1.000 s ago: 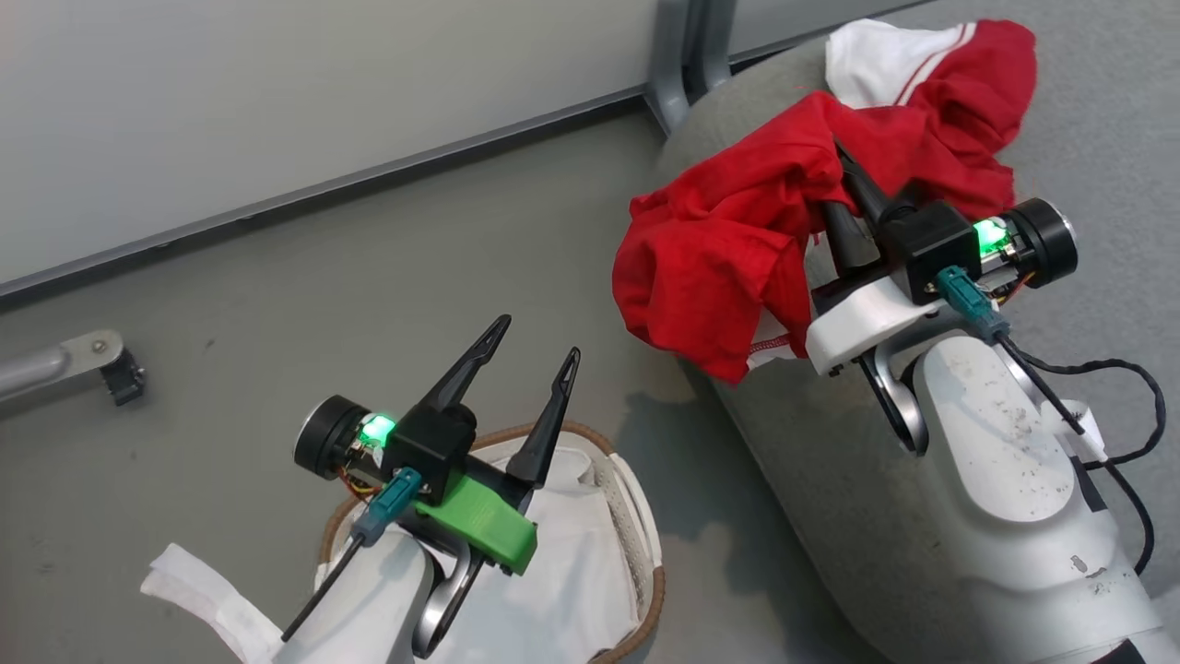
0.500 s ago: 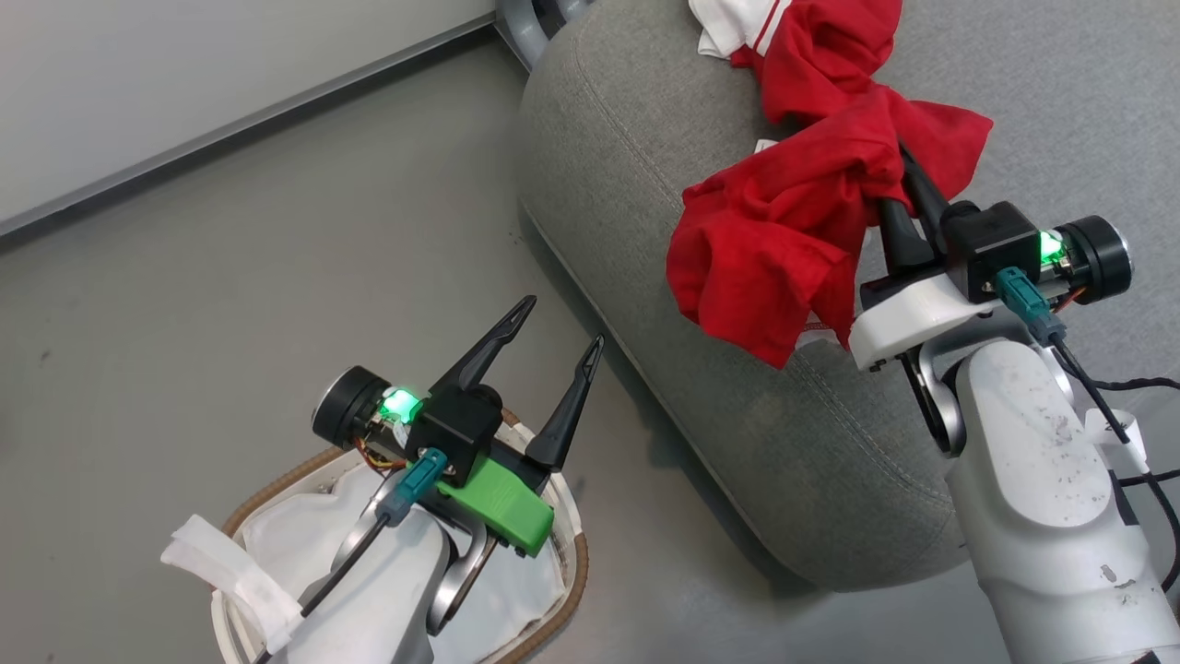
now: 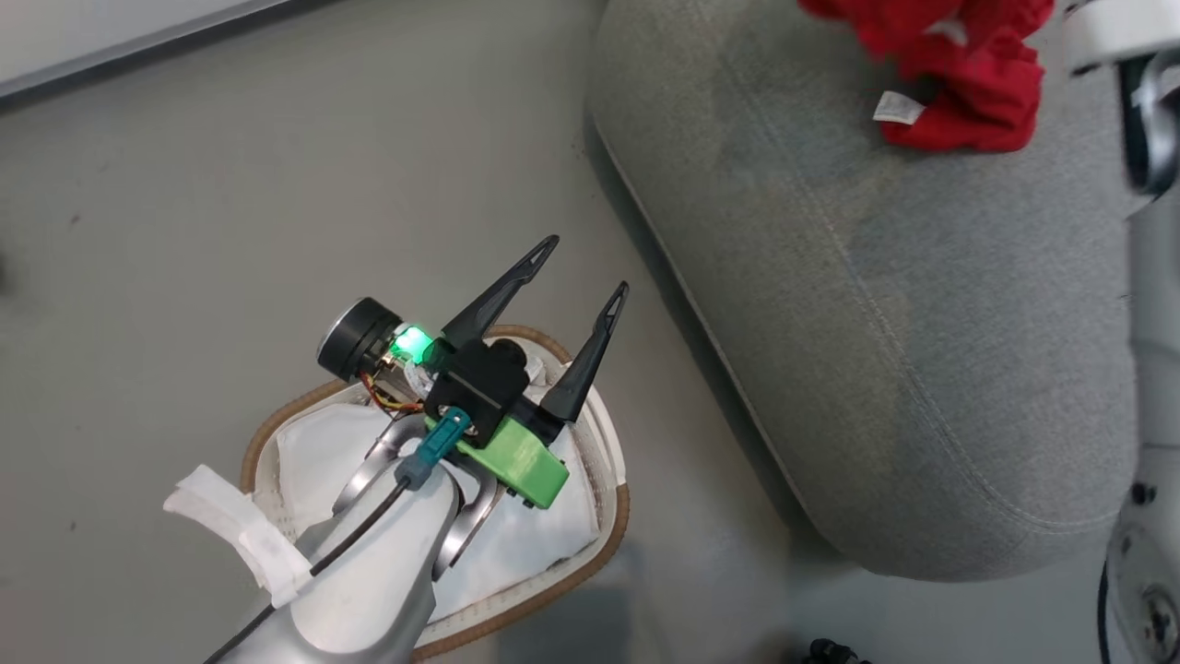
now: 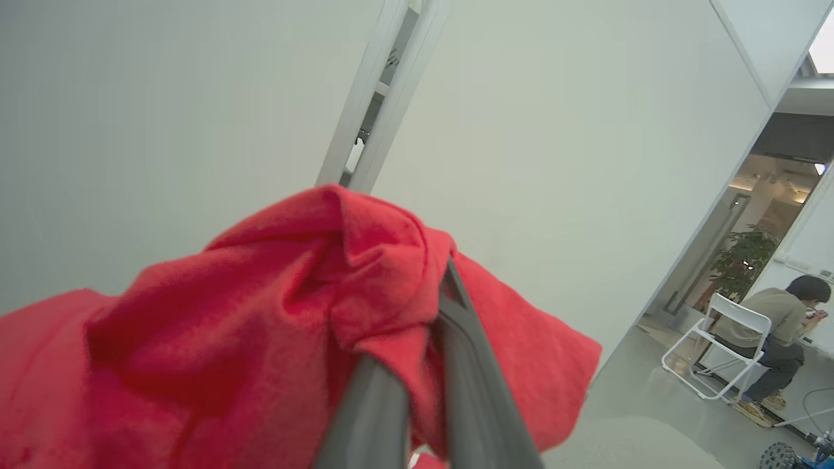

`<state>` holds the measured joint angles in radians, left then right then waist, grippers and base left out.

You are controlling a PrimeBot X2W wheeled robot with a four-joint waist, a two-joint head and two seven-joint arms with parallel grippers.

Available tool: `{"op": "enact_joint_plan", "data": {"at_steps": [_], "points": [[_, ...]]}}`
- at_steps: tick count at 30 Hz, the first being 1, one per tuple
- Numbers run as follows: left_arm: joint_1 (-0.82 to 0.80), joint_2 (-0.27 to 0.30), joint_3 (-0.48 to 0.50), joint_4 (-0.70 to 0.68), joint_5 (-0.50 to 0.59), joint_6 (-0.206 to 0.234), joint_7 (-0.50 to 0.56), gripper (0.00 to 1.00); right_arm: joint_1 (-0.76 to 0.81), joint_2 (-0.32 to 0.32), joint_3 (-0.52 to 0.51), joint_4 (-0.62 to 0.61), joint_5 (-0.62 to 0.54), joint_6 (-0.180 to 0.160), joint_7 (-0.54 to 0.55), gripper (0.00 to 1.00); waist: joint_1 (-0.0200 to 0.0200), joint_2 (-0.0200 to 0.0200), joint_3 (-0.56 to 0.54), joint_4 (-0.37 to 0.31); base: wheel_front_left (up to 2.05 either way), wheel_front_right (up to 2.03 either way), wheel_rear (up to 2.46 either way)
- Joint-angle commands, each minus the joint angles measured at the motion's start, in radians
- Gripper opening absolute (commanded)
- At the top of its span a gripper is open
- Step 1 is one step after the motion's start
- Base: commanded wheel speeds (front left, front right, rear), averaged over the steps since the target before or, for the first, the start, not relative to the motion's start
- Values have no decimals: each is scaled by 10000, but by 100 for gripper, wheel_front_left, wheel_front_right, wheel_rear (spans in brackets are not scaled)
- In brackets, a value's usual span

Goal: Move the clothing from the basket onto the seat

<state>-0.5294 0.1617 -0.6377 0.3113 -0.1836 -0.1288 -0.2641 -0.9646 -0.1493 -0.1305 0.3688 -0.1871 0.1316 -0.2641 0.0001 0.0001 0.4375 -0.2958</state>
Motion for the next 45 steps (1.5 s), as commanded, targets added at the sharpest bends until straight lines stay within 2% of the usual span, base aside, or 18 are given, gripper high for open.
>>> {"op": "enact_joint_plan", "data": {"at_steps": [1,6,12,18,25,27,28,29,30,38,45], "points": [[-272,13,-94,-84,123,-23,-3,100,-445,-344,-299,177,30,-18,-5,0,-1,-1,1010,1111,0,0,0],[-571,-98,-429,-356,181,-25,-3,100,-1577,-1524,-1439,1005,-382,-16,-5,0,-1,-1,1583,2040,0,0,0],[-742,-184,-597,-686,309,-26,-3,100,-1347,-2172,-2739,1979,-1120,-16,-3,0,-1,-1,2030,2512,0,0,0],[-749,-134,-508,-740,347,42,-3,100,-42,-1651,-3522,2346,-1267,-16,-4,0,-1,-1,2200,2269,0,0,0],[-707,-49,-392,-791,203,58,-3,100,824,-961,-3334,2115,-1277,-16,-3,1,-1,-1,2073,1796,0,0,0],[-659,-46,-361,-759,136,60,-3,100,984,-848,-3211,2023,-1267,-18,-3,28,-1,-1,2001,1679,0,0,0],[-612,-76,-324,-762,62,54,-3,100,1051,-784,-3126,1976,-1269,-16,-3,50,-1,-1,1946,1623,0,0,0],[-553,-123,-288,-787,-32,51,-3,100,1089,-751,-3053,1904,-1261,-18,-3,83,-1,-1,1904,1592,0,0,0],[-491,-161,-245,-830,-140,44,-3,100,1163,-710,-2989,1825,-1251,-18,-4,100,-1,-1,1847,1557,0,0,0],[-188,-382,289,-1025,-554,126,-3,100,1983,-420,-2732,1256,-1258,-18,-4,100,-1,-1,1197,1521,0,0,0],[344,-703,1174,-885,-989,271,-3,100,2840,-216,-2219,996,-1264,-18,-3,100,-1,-1,231,1716,0,0,0]]}}
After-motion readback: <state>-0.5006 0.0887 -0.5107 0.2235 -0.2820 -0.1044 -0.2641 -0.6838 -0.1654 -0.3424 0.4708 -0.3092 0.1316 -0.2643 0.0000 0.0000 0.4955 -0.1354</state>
